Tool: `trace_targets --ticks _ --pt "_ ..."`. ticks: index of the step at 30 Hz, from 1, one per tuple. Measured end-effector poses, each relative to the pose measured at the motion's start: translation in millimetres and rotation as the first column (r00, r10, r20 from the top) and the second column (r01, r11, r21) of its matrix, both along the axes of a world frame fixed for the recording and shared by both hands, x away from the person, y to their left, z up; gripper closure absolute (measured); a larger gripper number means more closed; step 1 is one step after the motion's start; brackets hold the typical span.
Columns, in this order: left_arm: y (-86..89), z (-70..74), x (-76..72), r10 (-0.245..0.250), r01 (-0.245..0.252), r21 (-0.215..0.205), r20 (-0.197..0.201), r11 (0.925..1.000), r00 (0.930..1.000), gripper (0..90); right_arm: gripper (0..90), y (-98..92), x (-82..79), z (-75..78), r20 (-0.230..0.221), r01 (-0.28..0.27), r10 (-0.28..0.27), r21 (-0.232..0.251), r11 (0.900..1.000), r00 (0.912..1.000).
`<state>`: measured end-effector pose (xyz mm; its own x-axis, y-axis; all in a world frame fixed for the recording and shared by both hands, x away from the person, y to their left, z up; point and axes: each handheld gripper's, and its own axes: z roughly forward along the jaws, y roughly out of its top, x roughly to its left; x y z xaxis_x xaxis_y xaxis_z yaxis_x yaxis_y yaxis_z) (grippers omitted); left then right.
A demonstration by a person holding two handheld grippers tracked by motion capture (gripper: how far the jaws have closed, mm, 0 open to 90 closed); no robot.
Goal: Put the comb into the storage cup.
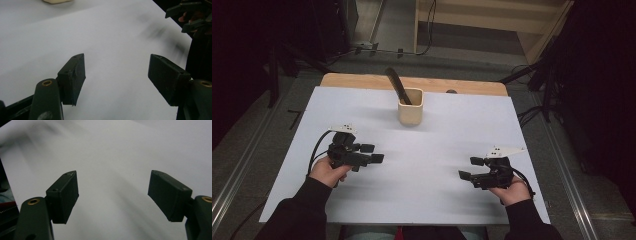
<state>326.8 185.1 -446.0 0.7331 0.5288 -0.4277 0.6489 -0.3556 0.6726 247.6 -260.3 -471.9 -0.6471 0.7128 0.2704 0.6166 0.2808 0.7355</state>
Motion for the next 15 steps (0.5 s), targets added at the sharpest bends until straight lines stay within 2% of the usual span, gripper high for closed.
trace_targets --ticks 10,15 --pt "7.1 -3.5 -12.3 0.001 -0.001 0.023 0.001 0.9997 1.0 30.7 22.3 -0.9 1.1 -1.8 -0.009 0.007 -0.007 0.001 1.0 0.9999" --pt "12.7 -4.4 -18.1 0.007 -0.007 0.02 -0.001 0.9998 1.0 30.7 22.3 -0.7 1.3 -2.3 -0.012 0.008 -0.008 0.0 1.0 0.9999"
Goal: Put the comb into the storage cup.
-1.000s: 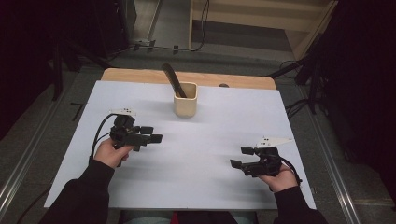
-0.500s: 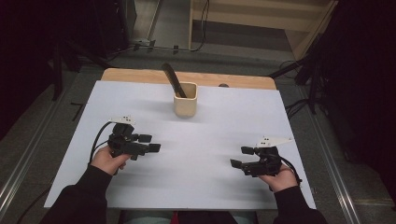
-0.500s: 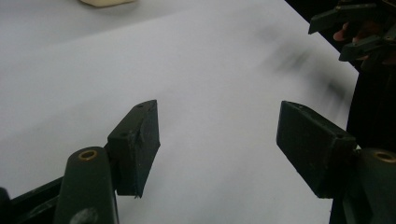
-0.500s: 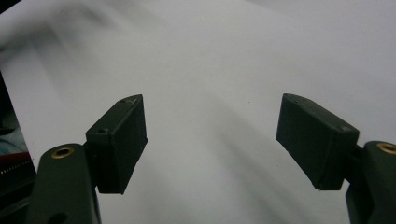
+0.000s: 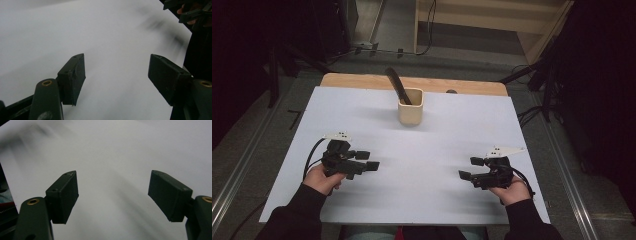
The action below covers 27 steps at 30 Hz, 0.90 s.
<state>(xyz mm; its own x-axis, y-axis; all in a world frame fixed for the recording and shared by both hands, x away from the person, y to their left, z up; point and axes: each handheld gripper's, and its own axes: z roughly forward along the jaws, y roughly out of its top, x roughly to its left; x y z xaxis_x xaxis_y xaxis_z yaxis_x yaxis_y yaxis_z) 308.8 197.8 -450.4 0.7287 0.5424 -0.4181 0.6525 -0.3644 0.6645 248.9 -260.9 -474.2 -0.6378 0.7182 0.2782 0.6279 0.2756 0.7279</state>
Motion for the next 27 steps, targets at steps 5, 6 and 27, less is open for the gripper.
trace_targets --ticks 5,6,27 --pt "2.1 -0.6 -4.7 -0.001 0.001 0.012 0.005 0.9999 1.0 30.7 22.3 0.2 0.3 -0.8 -0.002 0.002 -0.002 -0.002 1.0 1.0" --pt "1.9 -0.7 -5.9 -0.002 0.002 0.017 0.007 0.9999 1.0 30.7 22.3 0.1 0.4 -1.0 -0.001 0.002 -0.002 -0.001 1.0 1.0" --pt "16.6 -1.5 -16.8 0.021 -0.023 0.056 0.019 0.9982 0.9996 30.6 22.3 -0.3 1.8 -3.3 -0.01 0.003 -0.003 -0.004 1.0 0.9999"
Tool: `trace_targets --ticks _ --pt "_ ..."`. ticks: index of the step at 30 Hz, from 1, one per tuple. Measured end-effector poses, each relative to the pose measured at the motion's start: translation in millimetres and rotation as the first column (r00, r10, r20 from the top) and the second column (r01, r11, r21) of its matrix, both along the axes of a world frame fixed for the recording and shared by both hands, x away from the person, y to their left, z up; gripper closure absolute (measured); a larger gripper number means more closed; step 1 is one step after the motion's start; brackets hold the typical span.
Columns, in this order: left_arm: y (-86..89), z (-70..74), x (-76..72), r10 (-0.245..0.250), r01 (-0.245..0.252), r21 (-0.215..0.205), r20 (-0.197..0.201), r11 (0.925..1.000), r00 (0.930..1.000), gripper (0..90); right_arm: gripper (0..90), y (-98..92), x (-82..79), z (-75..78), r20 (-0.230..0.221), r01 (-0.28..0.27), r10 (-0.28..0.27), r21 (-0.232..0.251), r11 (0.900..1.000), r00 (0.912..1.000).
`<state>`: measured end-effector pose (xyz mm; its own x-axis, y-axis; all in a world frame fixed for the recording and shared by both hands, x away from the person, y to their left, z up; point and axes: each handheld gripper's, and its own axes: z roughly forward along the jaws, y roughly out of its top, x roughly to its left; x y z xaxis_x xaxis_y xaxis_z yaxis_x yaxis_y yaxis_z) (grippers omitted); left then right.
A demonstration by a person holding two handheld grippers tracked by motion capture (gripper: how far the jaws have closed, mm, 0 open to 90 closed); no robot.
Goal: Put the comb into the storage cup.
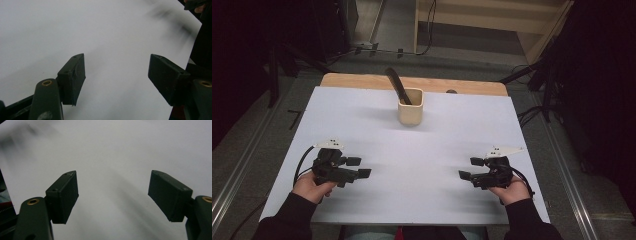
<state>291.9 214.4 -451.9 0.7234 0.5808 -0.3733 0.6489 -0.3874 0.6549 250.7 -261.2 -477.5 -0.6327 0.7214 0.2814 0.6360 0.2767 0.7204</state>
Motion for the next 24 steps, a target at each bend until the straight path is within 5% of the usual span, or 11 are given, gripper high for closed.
trace_targets --ticks 24 --pt "0.4 -1.8 1.7 -0.004 0.004 0.009 -0.008 0.9999 1.0 30.7 21.9 1.2 -0.3 -0.5 0.003 -0.006 0.006 -0.004 1.0 1.0"
